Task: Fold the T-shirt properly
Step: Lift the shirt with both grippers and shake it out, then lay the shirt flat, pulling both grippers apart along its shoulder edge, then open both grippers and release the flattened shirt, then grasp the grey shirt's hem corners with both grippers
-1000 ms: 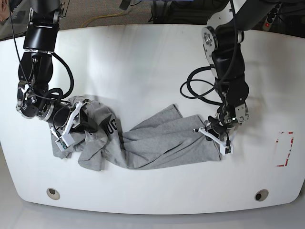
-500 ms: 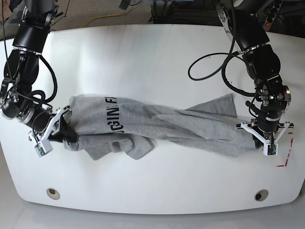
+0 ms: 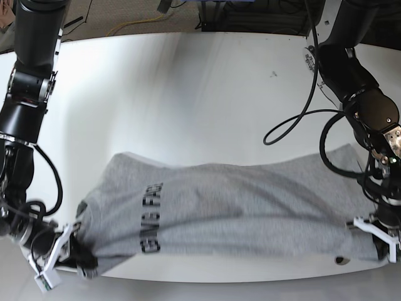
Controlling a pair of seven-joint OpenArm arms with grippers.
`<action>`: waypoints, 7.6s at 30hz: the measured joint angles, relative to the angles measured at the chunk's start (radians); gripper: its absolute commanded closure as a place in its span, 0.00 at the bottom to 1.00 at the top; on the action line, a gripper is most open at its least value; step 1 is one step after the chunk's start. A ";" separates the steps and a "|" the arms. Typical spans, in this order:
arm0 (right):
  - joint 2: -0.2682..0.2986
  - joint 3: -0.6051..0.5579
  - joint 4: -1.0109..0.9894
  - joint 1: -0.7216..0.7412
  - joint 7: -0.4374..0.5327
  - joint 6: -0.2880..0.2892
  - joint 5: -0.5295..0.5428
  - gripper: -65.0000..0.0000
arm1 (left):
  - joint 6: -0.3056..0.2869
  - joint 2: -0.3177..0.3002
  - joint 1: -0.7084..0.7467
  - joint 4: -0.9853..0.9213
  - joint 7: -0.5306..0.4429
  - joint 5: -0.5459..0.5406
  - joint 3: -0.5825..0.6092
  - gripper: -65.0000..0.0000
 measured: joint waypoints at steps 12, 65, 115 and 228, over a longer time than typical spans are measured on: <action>0.067 -0.169 -0.093 0.411 0.018 0.004 0.027 1.00 | -0.001 -0.111 -0.306 -0.053 0.027 -0.008 0.001 1.00; -0.119 0.612 0.156 -1.109 -0.222 0.000 0.314 0.61 | -0.332 -0.079 0.907 -0.085 -0.245 -0.004 -0.076 0.51; -0.331 0.655 0.339 -1.128 -0.150 0.004 -0.330 0.62 | -0.367 -0.286 0.840 -0.439 -0.178 -0.215 -0.139 0.32; -0.263 0.190 -0.289 -0.505 0.262 0.001 -0.362 0.99 | -0.102 -0.127 0.183 -0.904 -0.248 -0.224 0.078 1.00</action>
